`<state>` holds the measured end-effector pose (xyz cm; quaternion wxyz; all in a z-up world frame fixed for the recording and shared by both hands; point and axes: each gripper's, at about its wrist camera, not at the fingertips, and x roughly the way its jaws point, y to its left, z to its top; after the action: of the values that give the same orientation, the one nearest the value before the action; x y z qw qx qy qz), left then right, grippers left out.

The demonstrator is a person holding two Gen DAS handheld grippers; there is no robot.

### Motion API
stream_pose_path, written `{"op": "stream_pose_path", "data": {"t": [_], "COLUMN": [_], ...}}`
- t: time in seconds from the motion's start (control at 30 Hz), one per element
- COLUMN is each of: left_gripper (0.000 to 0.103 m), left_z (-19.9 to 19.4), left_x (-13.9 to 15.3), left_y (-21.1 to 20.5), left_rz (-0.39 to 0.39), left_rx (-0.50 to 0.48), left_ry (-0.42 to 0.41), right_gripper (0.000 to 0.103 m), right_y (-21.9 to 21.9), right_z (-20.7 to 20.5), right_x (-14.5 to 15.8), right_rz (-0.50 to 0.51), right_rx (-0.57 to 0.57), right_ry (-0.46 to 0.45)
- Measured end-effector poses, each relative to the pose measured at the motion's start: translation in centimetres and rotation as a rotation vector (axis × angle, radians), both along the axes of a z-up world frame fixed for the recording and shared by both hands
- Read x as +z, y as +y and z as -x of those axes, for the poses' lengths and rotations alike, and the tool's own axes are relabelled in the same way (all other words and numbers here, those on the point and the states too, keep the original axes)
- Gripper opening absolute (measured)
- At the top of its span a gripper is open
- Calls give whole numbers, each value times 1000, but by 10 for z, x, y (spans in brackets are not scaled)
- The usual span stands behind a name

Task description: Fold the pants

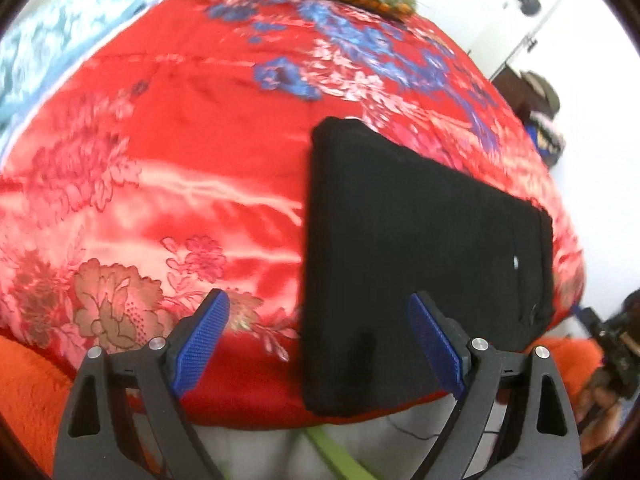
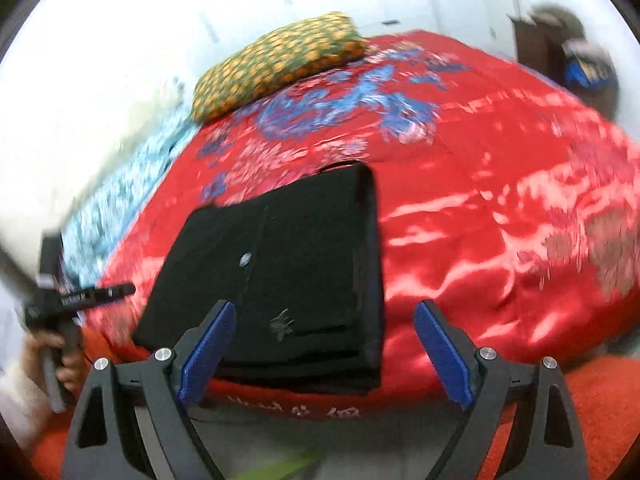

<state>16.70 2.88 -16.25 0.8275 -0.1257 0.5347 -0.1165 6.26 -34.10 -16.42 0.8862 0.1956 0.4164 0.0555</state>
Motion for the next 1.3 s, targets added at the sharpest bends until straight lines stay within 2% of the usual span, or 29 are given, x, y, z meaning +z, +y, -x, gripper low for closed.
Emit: {"op": "stream_pose_path", "data": {"t": [0.13, 0.27, 0.4, 0.63, 0.7, 0.73, 0.77, 0.8, 0.83, 0.87, 0.9, 1.0, 1.13, 1.3], "left_gripper": [92, 92, 92, 93, 78, 60, 55, 48, 36, 27, 23, 18, 17, 17], "left_z": [-15, -27, -38, -46, -47, -47, -47, -46, -45, -44, -43, -37, -31, -43], "left_x": [-11, -22, -40, -50, -52, -54, -55, -54, -54, -51, -47, -33, -11, 14], "left_y": [10, 5, -4, -7, -11, -12, -14, -14, -14, -14, -14, -17, -12, -11], "left_rz": [82, 90, 74, 192, 258, 280, 277, 278, 284, 295, 308, 296, 332, 351], "left_rx": [-17, -23, -61, -117, -159, -171, -169, -172, -170, -158, -151, -149, -148, -152], "left_ry": [21, 25, 49, 54, 73, 88, 93, 84, 82, 74, 65, 25, -28, -75], "right_gripper": [90, 90, 90, 91, 87, 84, 78, 76, 75, 62, 52, 41, 37, 35], "right_y": [-21, -23, -22, -19, -23, -23, -22, -19, -15, -10, -6, -2, 1, 8], "right_z": [-23, -56, -73, -83, -83, -84, -84, -83, -83, -85, -85, -85, -81, -90], "right_x": [-14, -43, -71, -88, -94, -96, -98, -96, -94, -90, -87, -80, -65, -41], "right_rz": [-135, -196, -284, -500, -555, -549, -520, -486, -458, -427, -403, -402, -428, -447], "right_rx": [38, 148, 161, 234, 230, 225, 225, 233, 246, 264, 281, 288, 300, 341], "right_ry": [19, 98, 179, 197, 211, 221, 232, 234, 229, 227, 220, 180, 110, 36]}}
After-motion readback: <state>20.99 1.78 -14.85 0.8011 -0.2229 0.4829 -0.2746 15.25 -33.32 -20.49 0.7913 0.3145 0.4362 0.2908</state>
